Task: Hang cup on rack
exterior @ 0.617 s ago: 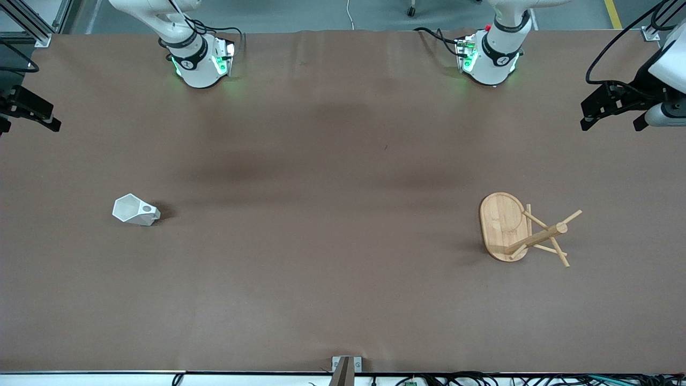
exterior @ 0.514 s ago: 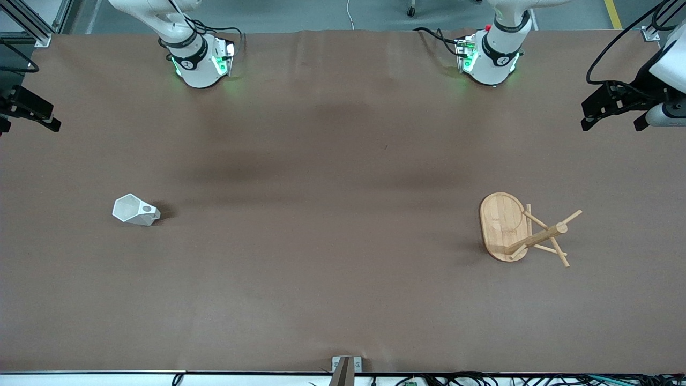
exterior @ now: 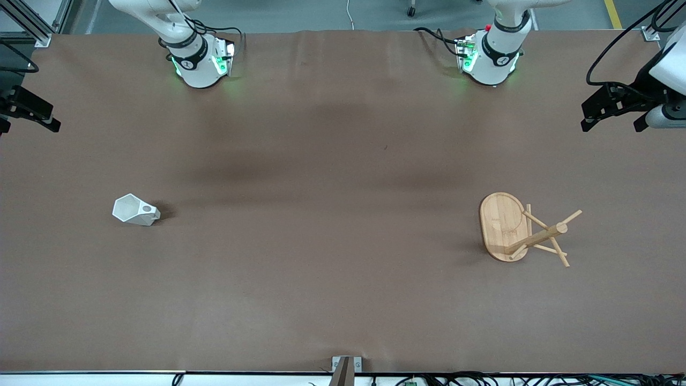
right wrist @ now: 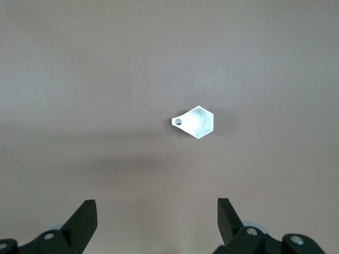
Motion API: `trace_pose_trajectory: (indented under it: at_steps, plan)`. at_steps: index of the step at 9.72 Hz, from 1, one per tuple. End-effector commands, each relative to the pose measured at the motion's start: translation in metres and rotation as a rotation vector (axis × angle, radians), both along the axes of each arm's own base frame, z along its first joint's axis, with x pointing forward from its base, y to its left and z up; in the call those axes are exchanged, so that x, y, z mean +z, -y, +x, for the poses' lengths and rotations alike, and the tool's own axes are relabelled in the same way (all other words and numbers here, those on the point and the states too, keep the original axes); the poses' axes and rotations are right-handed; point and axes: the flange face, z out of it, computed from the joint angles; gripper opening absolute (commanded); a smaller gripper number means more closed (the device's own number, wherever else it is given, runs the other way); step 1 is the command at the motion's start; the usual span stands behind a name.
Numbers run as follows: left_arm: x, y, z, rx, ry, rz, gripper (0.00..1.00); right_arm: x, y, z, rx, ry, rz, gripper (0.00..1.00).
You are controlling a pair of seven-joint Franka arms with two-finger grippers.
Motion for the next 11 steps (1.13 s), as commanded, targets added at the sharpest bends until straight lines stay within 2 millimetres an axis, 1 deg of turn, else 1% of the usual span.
trace_pose_trajectory:
  at_steps: [1,2,3,5,6,7,8,9,10,11]
  plan:
    - [-0.017,-0.001,0.006,-0.001,-0.038,0.002,1.0,-0.003,0.0,-0.003,-0.013,0.008,-0.013,1.0]
    - [-0.023,-0.001,0.009,0.0,-0.049,0.0,1.0,-0.006,0.003,0.0,-0.014,0.017,-0.014,1.0]
    - [-0.024,-0.001,0.01,0.002,-0.05,0.001,1.0,-0.011,0.005,0.004,-0.015,0.011,-0.015,1.0]
    - [-0.026,0.004,0.012,-0.002,-0.055,-0.004,1.0,-0.033,0.018,0.013,-0.029,0.011,-0.016,1.0]
    - [-0.029,0.005,0.013,-0.005,-0.06,-0.003,1.0,-0.052,0.035,0.016,-0.01,0.016,-0.017,1.0]
    - [-0.029,0.004,0.014,-0.003,-0.058,-0.005,1.0,-0.075,0.055,0.017,-0.011,0.02,-0.019,1.0]
    - [-0.028,0.002,0.014,0.0,-0.057,-0.006,1.0,-0.094,0.069,0.017,-0.017,0.028,-0.021,1.0]
    - [-0.028,0.002,0.015,0.0,-0.055,-0.008,1.0,-0.113,0.074,0.021,-0.013,0.026,-0.022,1.0]
    - [-0.029,0.002,0.015,0.0,-0.057,-0.008,1.0,-0.138,0.092,0.026,-0.018,0.012,-0.022,1.0]
    - [-0.029,0.002,0.015,0.0,-0.057,-0.009,1.0,-0.163,0.106,0.032,-0.008,0.019,-0.029,1.0]
